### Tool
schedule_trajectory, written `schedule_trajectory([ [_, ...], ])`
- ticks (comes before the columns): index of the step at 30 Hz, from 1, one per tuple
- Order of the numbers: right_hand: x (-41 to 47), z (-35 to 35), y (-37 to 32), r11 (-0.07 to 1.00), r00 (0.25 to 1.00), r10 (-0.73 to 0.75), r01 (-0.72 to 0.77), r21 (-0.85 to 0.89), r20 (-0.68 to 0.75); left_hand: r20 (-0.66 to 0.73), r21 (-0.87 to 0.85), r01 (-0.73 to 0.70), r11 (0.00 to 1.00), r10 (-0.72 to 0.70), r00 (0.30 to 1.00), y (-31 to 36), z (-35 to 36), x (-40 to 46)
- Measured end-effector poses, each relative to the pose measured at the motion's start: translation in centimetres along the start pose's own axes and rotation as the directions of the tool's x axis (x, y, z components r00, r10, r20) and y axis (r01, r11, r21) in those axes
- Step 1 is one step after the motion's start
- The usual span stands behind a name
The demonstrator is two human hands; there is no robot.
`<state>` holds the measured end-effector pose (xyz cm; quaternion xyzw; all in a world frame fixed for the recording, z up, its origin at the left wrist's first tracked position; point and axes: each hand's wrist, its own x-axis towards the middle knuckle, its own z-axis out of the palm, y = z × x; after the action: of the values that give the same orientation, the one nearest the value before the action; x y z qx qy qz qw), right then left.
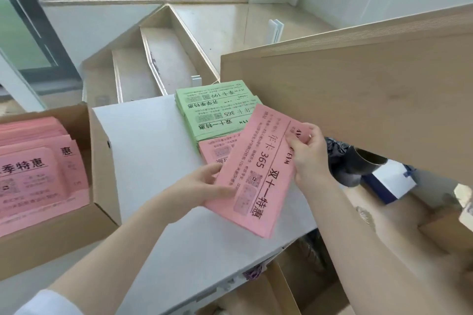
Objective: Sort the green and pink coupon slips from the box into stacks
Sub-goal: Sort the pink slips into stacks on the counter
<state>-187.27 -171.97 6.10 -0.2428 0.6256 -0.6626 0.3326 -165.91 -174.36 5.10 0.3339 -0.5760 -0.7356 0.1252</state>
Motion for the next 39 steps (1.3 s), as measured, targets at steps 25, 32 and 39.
schedule_trajectory([
  [25, 6.3, -3.1, 3.7, 0.815, 0.973, 0.084, 0.056, -0.577, 0.213, -0.775, 0.015, -0.015, 1.0, 0.021, 0.631, -1.1, -0.5, 5.8],
  [32, 6.4, -3.1, 3.8, 0.898, 0.959, 0.128, -0.004, -0.44, 0.252, -0.594, -0.292, -0.194, 0.937, -0.018, 0.804, -2.5, 1.0, 6.6],
  [39, 6.2, -3.7, 2.7, 0.753, 0.969, 0.062, 0.112, -0.648, 0.24, -0.607, -0.243, -0.167, 0.955, -0.016, 0.795, -1.2, 1.2, 5.1],
])
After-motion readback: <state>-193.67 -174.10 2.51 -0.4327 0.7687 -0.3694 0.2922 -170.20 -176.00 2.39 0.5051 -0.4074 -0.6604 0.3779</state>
